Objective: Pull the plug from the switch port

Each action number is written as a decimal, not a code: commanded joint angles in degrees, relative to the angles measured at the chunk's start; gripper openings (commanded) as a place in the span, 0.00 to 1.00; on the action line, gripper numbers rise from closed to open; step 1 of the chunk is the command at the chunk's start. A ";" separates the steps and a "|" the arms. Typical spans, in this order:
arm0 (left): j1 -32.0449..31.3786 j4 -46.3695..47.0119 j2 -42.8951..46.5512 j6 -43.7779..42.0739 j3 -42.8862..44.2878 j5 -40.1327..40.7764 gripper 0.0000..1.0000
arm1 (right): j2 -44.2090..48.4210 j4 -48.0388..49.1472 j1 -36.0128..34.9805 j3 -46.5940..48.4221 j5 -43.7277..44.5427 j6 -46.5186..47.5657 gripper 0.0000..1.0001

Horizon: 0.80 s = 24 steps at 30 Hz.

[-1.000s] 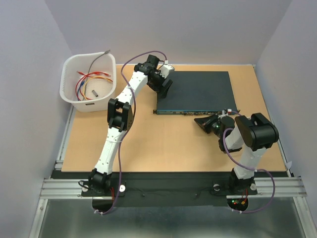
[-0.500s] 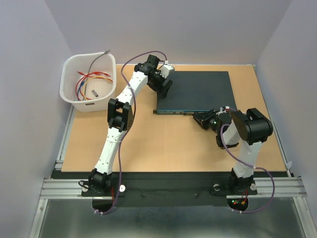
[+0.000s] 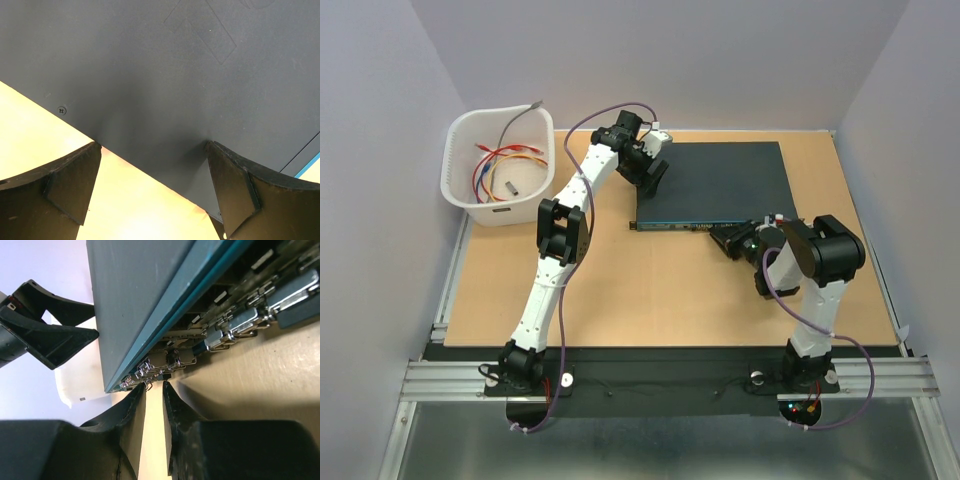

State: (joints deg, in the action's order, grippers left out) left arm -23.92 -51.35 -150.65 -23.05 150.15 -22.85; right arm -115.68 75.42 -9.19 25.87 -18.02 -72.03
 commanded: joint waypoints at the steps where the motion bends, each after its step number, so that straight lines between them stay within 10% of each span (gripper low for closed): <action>1: -0.51 -1.38 2.82 -0.68 2.61 -0.79 0.97 | -1.04 5.97 -0.13 2.35 -1.31 -1.01 0.25; 24: -0.42 -1.38 2.64 -0.51 2.34 -1.14 0.96 | -1.83 8.17 0.58 4.37 -2.02 -3.82 0.15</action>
State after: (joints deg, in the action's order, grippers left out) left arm -23.90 -51.42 -150.67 -22.94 150.15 -22.63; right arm -116.11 75.50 -8.95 27.03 -19.00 -74.06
